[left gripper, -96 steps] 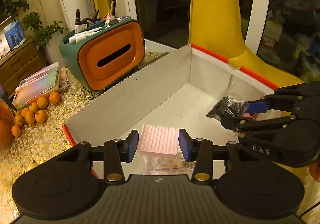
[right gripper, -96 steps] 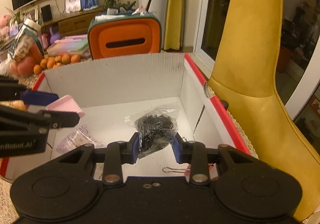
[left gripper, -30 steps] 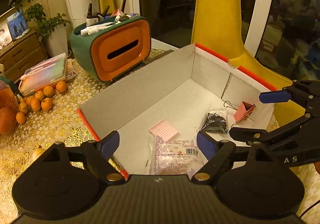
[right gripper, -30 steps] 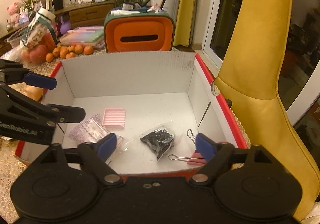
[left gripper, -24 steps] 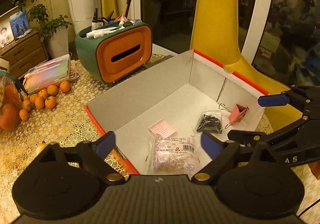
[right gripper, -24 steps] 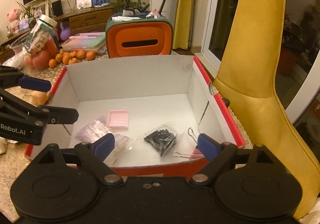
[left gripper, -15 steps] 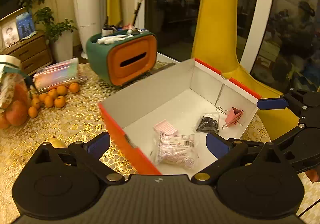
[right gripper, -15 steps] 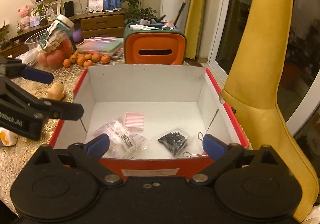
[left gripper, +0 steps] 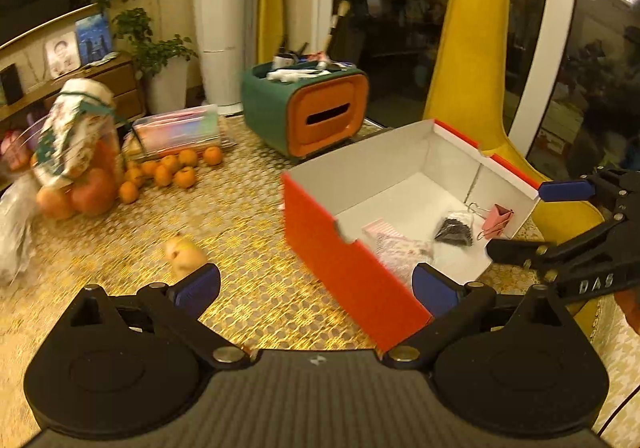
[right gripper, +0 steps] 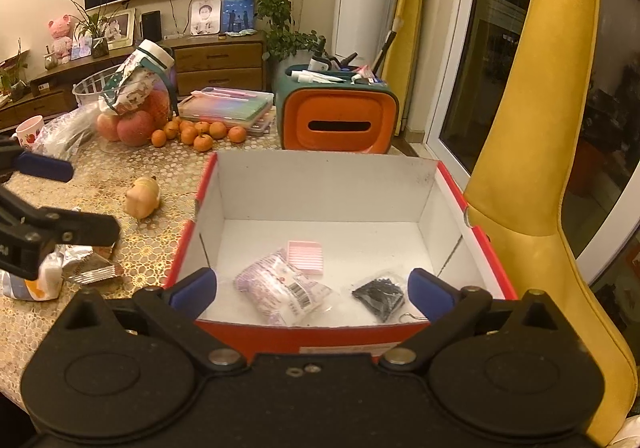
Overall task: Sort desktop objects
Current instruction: 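Withdraw both tools from the box back toward the table items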
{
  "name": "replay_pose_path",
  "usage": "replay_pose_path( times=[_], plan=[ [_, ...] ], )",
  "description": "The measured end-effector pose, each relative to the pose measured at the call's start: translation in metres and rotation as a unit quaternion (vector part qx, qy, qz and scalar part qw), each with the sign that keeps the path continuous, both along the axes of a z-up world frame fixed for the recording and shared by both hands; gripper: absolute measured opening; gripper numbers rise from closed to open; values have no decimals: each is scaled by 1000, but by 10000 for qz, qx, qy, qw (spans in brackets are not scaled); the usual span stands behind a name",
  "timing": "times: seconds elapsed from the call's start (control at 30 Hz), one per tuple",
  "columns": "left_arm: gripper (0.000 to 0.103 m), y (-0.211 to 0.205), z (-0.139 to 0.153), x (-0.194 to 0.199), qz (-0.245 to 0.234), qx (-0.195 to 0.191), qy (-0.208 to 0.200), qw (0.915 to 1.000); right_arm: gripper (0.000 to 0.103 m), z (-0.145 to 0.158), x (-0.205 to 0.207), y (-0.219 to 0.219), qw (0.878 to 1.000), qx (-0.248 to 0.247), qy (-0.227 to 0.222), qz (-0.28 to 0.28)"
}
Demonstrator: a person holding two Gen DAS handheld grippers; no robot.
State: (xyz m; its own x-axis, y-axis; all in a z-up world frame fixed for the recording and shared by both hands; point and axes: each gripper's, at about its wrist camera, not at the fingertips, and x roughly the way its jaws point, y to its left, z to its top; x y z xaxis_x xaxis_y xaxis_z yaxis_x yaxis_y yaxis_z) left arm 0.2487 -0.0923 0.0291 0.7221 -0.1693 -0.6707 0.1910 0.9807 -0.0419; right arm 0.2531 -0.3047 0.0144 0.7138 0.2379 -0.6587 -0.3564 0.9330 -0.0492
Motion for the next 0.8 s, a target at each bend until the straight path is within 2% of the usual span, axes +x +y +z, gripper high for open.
replay_pose_path(
  times=[0.37,0.57,0.8],
  plan=[
    [103,62,0,-56,393,-146,-244,9988,102,13,-27,18,9994,220,-223,125],
    [103,90,-2,-86,557,42,-412,9976,102,15,-48,42,9987,160,-328,351],
    [103,115,-18,-119,692,191,-576,9958,102,9,-71,84,9965,112,-401,731]
  ],
)
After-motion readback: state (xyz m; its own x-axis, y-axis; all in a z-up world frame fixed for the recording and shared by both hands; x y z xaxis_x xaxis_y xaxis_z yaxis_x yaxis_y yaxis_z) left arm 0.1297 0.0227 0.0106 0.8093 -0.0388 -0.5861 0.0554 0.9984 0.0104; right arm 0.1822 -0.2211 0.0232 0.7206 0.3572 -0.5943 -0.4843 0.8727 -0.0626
